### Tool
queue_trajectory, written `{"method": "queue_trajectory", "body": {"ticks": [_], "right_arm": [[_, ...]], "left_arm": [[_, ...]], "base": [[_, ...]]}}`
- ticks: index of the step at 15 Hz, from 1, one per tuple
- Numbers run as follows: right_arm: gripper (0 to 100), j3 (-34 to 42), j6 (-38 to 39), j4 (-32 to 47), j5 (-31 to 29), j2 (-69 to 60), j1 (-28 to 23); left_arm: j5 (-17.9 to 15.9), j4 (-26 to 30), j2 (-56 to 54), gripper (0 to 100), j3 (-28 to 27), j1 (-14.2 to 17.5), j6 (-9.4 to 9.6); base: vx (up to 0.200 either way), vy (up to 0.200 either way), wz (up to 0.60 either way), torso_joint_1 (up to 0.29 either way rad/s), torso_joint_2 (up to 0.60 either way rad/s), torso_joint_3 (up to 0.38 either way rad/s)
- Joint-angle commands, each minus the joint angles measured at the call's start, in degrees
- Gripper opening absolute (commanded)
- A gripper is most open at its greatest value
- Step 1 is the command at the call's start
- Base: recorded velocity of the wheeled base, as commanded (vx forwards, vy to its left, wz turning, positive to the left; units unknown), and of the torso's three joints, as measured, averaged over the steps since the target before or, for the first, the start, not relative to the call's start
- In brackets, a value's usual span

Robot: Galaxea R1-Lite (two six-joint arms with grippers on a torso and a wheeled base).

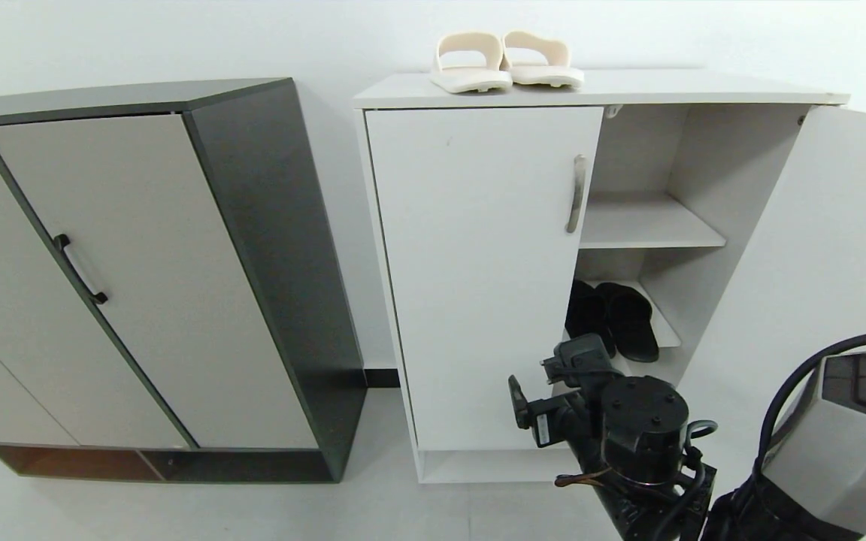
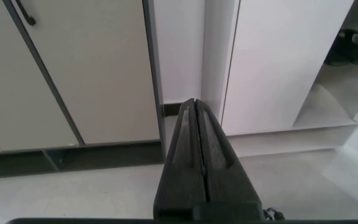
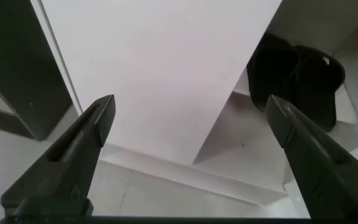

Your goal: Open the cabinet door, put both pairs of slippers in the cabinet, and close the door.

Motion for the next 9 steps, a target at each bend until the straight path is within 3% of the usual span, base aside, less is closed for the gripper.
{"method": "queue_trajectory", "body": {"ticks": [1,9], "right_arm": [[100,0.04,-0.01,0.01,-0.01,0.18,0.01],[100,0.22,-0.01,-0.43,-0.01,0.18,0.1]], "left_arm": [[0.03,0.11,0.07,0,0.02,0.0,-0.08],[0.03,0.11,0.07,0,0.02,0.0,-0.16]], "base": [[0.0,0.0,0.0,0.007,-0.13,-0.325],[0.0,0.0,0.0,0.076,-0.46,-0.351]]}}
